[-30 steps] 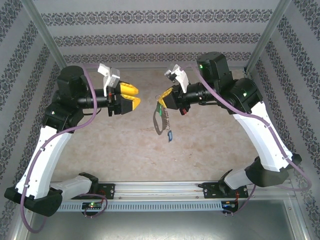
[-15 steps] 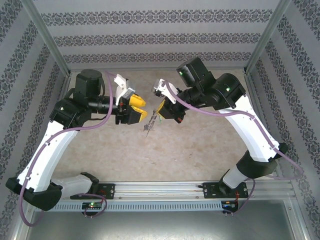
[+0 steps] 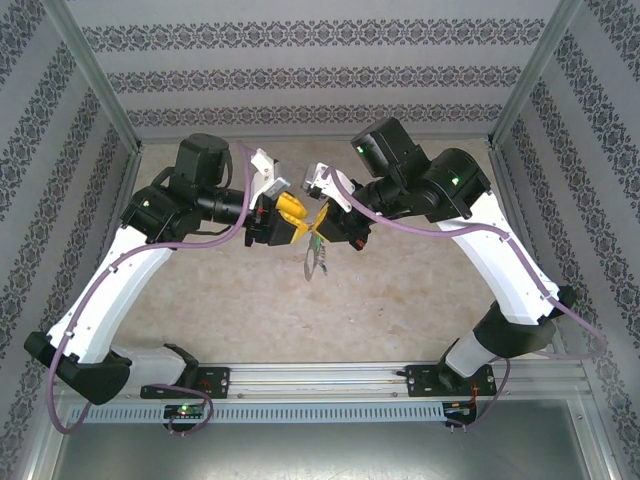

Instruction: Put the keys on the keyring

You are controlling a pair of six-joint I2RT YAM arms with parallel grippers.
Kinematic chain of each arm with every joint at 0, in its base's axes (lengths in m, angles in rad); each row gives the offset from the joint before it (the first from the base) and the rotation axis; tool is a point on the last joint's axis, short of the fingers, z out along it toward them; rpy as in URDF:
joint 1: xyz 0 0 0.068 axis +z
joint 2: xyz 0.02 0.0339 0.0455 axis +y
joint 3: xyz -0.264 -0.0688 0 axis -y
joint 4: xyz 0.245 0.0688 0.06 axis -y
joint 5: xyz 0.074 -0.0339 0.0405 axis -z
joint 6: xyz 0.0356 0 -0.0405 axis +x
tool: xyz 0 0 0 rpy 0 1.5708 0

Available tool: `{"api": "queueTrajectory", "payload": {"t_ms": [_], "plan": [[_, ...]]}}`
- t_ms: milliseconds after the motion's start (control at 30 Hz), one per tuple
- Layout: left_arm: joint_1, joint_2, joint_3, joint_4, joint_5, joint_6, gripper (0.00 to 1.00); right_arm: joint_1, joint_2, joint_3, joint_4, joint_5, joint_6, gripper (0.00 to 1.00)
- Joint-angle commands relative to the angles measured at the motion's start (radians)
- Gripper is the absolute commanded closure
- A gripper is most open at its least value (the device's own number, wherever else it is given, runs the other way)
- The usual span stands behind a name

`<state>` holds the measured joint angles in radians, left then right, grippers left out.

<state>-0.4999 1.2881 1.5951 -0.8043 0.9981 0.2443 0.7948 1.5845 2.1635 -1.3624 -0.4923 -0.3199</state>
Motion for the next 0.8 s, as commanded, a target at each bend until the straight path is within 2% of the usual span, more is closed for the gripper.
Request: {"api": "queueTrajectory", "payload": {"t_ms": [0,67,300,500,767], "plan": [[-0.021,0.015,0.032,-0.023,0.03,0.034,0.63,0.006,0.002,0.018,-0.012,-0.031,-0.019,1.0],[-0.024,0.023,0.036,-0.025,0.031,0.039,0.63,0.007,0.005,0.02,-0.011,-0.034,-0.018,1.0],[-0.03,0.03,0.029,-0.037,0.031,0.047,0.74,0.007,0.018,0.037,-0.013,-0.037,-0.021,1.0],[-0.037,0.026,0.026,-0.038,0.035,0.046,1.0,0.007,0.021,0.046,-0.018,-0.036,-0.028,1.0],[-0.037,0.016,0.027,-0.012,0.044,0.015,1.0,0.006,-0.027,-0.016,0.019,-0.011,-0.007,0.98]]}}
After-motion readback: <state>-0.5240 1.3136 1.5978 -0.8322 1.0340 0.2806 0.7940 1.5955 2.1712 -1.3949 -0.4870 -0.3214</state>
